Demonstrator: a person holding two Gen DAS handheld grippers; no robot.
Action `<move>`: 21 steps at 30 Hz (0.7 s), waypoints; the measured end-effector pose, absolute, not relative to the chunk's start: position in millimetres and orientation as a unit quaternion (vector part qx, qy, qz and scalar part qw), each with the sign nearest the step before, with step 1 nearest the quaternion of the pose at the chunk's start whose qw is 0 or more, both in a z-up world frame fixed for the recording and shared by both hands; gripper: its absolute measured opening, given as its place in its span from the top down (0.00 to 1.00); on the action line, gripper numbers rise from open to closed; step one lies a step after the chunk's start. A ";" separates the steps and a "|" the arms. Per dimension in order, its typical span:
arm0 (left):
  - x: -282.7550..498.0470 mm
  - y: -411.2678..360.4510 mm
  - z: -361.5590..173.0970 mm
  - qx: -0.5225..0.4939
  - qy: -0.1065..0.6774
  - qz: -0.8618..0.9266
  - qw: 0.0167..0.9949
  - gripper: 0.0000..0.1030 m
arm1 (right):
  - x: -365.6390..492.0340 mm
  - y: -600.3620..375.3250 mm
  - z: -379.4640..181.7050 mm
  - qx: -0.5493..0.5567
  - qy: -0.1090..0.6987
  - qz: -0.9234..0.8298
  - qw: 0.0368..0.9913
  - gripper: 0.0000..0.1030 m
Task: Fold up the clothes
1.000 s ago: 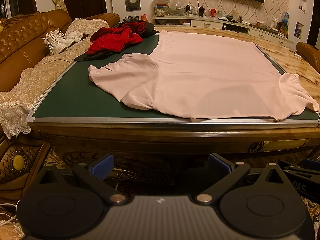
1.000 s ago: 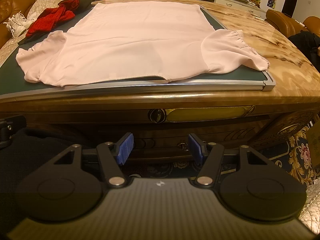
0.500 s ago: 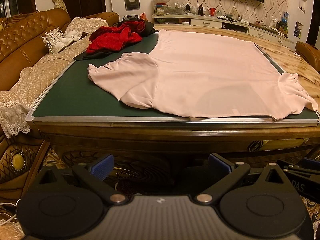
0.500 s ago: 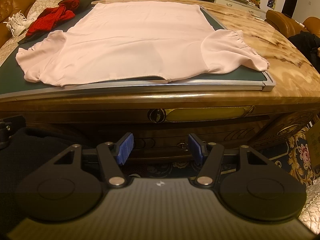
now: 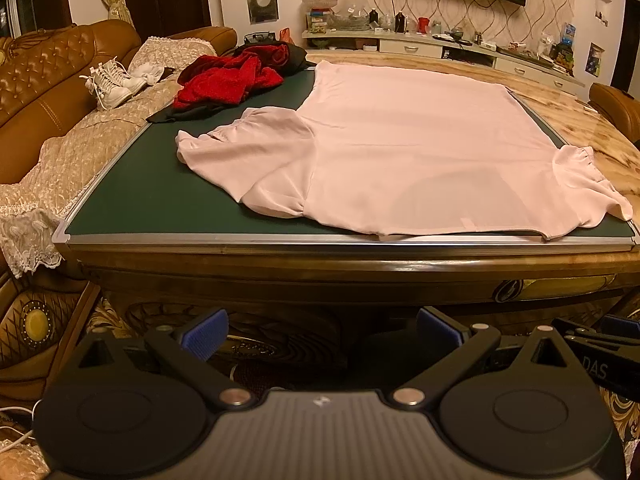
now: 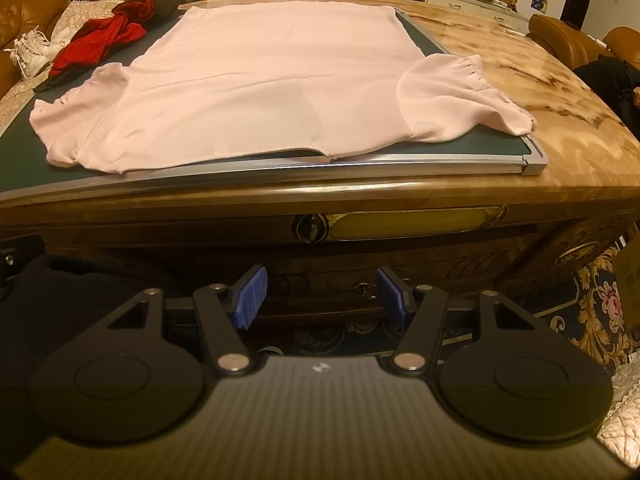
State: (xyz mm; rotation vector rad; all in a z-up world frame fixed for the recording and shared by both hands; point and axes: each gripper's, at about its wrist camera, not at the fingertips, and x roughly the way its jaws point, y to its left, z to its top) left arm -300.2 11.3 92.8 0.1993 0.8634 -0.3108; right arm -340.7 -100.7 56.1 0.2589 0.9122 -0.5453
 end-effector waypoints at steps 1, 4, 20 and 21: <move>-300.0 11.3 92.8 0.096 0.417 -0.150 0.891 0.00 | -341.0 -100.8 56.1 0.123 0.434 -0.259 0.854 0.34; -299.3 12.3 92.0 0.091 0.420 -0.150 0.890 0.00 | -341.3 -101.1 56.1 0.124 0.434 -0.259 0.854 0.34; -297.0 15.1 89.6 0.080 0.428 -0.155 0.887 0.00 | -342.5 -102.3 55.5 0.125 0.435 -0.263 0.852 0.34; -297.1 15.6 89.6 0.080 0.429 -0.155 0.886 0.00 | -342.6 -102.3 55.4 0.126 0.435 -0.263 0.852 0.34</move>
